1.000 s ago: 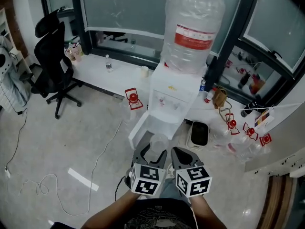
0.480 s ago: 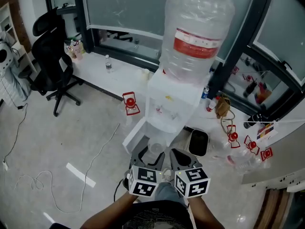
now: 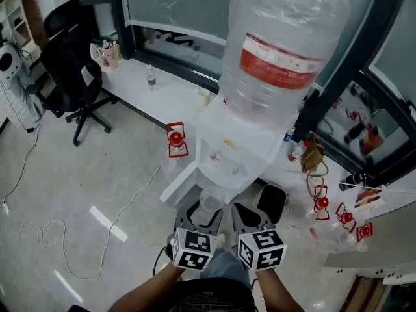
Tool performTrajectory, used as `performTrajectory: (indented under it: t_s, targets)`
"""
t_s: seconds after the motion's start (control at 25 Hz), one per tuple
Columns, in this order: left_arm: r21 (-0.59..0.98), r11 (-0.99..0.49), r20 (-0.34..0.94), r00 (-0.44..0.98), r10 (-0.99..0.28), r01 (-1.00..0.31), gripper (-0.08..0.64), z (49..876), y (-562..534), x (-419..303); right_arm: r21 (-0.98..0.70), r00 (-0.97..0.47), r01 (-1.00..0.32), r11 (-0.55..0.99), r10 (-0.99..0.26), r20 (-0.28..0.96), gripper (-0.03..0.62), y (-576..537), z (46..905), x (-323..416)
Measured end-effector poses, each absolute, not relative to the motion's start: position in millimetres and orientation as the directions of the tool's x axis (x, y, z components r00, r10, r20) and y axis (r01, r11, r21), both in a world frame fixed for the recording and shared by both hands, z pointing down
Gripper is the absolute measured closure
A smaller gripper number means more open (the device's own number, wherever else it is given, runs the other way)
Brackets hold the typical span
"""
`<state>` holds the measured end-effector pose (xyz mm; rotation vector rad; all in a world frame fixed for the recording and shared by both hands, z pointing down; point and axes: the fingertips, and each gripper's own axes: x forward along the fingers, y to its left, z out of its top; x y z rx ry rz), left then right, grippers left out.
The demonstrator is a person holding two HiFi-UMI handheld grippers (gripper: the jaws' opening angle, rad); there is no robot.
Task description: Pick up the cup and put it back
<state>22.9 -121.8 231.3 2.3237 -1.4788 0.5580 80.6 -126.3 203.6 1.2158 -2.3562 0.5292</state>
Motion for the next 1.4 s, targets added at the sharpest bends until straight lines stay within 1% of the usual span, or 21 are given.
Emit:
performTrajectory:
  t_s: [0.4,0.8,1.16,1.4]
  targets:
    - [0.087,-0.376,0.524,0.363,-0.771,-0.923,0.316,311,-156,23,-0.122,-0.553,-0.792,0.598,-0.618,0.559,0.571,-172,266,78]
    - [0.098,-0.377,0.516,0.370,-0.772,-0.921,0.316,429,-193,21,-0.077,-0.561,-0.761,0.645,-0.593,0.578,0.571,-209,376,72]
    - [0.079,-0.402,0.502,0.385,-0.775,-0.912,0.316,536,-218,25,-0.051,-0.567,-0.750,0.660,-0.600,0.564,0.571,-233,480,75]
    - [0.073,-0.423,0.477,0.404,-0.781,-0.903,0.316,603,-234,30,0.000,-0.571,-0.733,0.680,-0.616,0.543,0.571,-244,542,71]
